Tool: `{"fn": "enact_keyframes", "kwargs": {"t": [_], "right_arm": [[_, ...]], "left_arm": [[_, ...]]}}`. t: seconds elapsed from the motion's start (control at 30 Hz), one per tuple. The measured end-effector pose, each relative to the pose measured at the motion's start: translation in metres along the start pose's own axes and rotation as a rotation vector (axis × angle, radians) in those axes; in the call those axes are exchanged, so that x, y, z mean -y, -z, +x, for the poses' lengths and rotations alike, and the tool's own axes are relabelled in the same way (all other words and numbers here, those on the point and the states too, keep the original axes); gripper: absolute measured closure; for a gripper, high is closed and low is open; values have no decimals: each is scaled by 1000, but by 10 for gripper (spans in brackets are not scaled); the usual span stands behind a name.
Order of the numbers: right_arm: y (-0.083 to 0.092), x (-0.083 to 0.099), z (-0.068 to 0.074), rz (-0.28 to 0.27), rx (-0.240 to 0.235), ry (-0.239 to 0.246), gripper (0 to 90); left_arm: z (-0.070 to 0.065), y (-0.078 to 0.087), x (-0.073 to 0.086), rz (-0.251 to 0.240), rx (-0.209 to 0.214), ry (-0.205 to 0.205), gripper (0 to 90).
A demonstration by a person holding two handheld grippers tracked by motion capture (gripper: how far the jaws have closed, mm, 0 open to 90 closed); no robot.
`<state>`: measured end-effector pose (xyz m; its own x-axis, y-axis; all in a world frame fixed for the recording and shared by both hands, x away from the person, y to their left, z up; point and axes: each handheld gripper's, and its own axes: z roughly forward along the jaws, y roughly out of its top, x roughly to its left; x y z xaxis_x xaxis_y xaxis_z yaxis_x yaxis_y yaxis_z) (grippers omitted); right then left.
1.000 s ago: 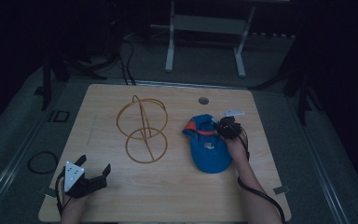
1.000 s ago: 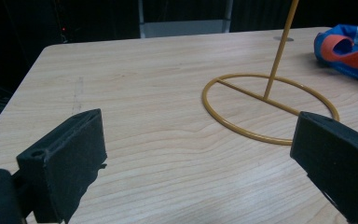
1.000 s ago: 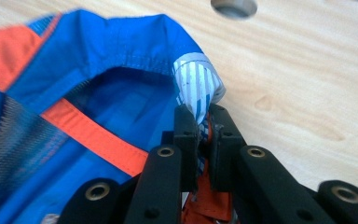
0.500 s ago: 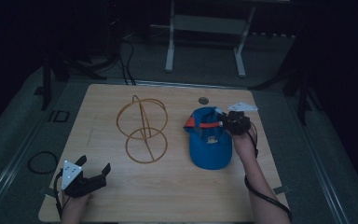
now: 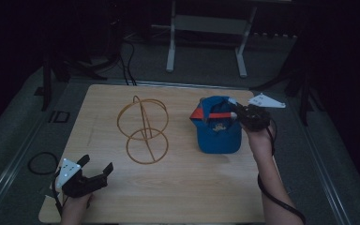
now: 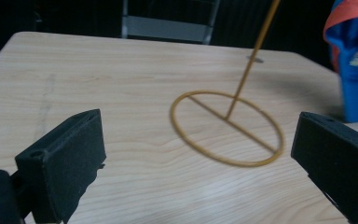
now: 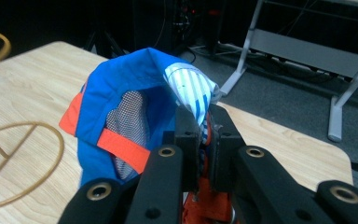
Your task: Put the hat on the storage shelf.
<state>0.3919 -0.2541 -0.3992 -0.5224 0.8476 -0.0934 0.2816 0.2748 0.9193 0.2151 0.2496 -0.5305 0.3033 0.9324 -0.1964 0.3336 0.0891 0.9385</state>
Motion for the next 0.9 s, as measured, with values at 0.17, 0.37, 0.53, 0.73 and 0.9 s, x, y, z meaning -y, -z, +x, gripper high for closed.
{"fn": "enact_keyframes", "kwargs": {"t": [0.17, 0.37, 0.53, 0.73, 0.9], "right_arm": [[15, -6, 4, -10, -4, 15, 843], [27, -10, 9, -19, -15, 20, 843], [38, -13, 12, -48, -34, 16, 843], [49, -18, 17, -75, -63, 23, 843], [56, -22, 25, -86, -84, 41, 843]], "left_arm": [[-10, 8, -26, -16, -1, -78, 36], [-23, 8, -64, -21, 53, -114, 40], [-38, 2, -93, -18, 114, -156, 42], [-66, -11, -123, -23, 191, -190, 56], [-87, -22, -141, -12, 257, -247, 56]]}}
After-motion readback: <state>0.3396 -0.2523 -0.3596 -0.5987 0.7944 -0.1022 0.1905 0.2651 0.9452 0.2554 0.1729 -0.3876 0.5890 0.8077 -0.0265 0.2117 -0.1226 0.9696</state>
